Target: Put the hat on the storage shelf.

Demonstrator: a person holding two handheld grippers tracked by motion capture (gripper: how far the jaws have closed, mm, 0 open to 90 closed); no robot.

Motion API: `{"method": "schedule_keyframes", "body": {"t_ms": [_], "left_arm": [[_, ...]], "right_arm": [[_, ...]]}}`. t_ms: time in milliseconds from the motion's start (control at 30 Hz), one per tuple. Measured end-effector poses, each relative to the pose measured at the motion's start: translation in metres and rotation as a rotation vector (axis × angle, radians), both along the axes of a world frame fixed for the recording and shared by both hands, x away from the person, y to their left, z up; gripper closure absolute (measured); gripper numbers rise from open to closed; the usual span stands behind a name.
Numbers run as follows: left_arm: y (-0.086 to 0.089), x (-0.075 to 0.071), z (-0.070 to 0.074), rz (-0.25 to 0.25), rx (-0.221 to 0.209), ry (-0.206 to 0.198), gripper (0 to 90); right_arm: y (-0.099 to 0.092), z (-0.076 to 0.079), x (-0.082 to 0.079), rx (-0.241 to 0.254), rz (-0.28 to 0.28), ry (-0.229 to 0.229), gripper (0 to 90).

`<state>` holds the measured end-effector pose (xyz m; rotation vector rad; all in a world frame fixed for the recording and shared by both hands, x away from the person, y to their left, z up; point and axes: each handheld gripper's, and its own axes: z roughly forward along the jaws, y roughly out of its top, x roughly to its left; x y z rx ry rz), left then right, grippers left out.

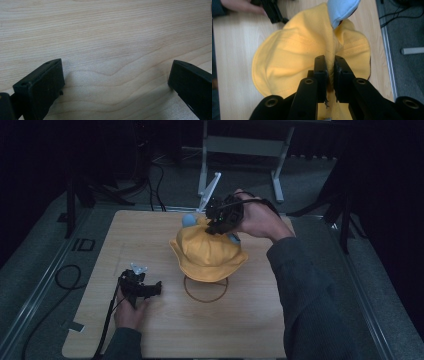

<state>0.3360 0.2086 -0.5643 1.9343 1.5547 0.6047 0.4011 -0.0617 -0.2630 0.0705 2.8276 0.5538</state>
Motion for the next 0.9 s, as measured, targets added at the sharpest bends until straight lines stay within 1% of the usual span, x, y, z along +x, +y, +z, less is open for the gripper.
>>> {"method": "schedule_keyframes", "body": {"t_ms": [67, 133, 167, 233, 300, 333, 367, 400, 433, 467, 567, 633, 700, 733, 767, 867, 900], "left_arm": [[0.0, 0.0, 0.0, 0.0, 0.0, 0.0, 0.4], [0.0, 0.0, 0.0, 0.0, -0.001, -0.001, 0.4], [0.0, 0.0, 0.0, 0.0, 0.0, 0.0, 0.4], [0.0, 0.0, 0.0, 0.0, -0.001, 0.0, 0.4], [0.0, 0.0, 0.0, 0.0, 0.0, 0.0, 0.4], [0.0, 0.0, 0.0, 0.0, 0.0, -0.001, 0.4], [0.0, 0.0, 0.0, 0.0, 0.0, 0.0, 0.4], [0.0, 0.0, 0.0, 0.0, 0.0, 0.0, 0.4], [0.0, 0.0, 0.0, 0.0, 0.0, 0.0, 0.3], [0.0, 0.0, 0.0, 0.0, 0.0, 0.0, 0.4], [0.0, 0.0, 0.0, 0.0, 0.0, 0.0, 0.4], [0.0, 0.0, 0.0, 0.0, 0.0, 0.0, 0.4], [0.0, 0.0, 0.0, 0.0, 0.0, 0.0, 0.4], [0.0, 0.0, 0.0, 0.0, 0.0, 0.0, 0.4], [0.0, 0.0, 0.0, 0.0, -0.001, -0.001, 0.4], [0.0, 0.0, 0.0, 0.0, -0.001, -0.001, 0.4], [0.0, 0.0, 0.0, 0.0, -0.001, -0.001, 0.4]], "right_arm": [[0.003, -0.004, -0.001, -0.021, 0.0, 0.007, 80.5], [0.005, -0.006, -0.002, -0.023, 0.002, 0.008, 78.7], [0.005, -0.005, -0.002, -0.02, 0.003, 0.007, 76.3], [0.003, -0.004, -0.001, -0.01, -0.003, -0.003, 67.5], [0.001, -0.003, 0.0, -0.008, -0.021, 0.008, 57.9], [0.0, -0.003, 0.001, -0.007, -0.035, 0.014, 53.5], [-0.001, -0.002, 0.002, -0.007, -0.046, 0.033, 49.8], [-0.002, -0.002, 0.003, -0.006, -0.057, 0.05, 43.3], [-0.003, -0.003, 0.002, -0.006, -0.064, 0.03, 34.1], [-0.004, -0.002, 0.001, -0.011, -0.076, 0.02, 28.5], [-0.006, 0.0, 0.0, -0.011, -0.099, -0.01, 17.2], [-0.008, 0.003, -0.001, -0.001, -0.117, -0.026, 13.8], [-0.01, 0.005, 0.0, 0.005, -0.123, -0.032, 13.7], [-0.014, 0.008, -0.001, 0.009, -0.134, -0.049, 10.8], [-0.016, 0.009, -0.001, 0.013, -0.144, -0.057, 10.8], [-0.023, 0.012, 0.0, 0.022, -0.152, -0.061, 10.8], [-0.03, 0.013, 0.0, 0.041, -0.165, -0.048, 10.7]]}}
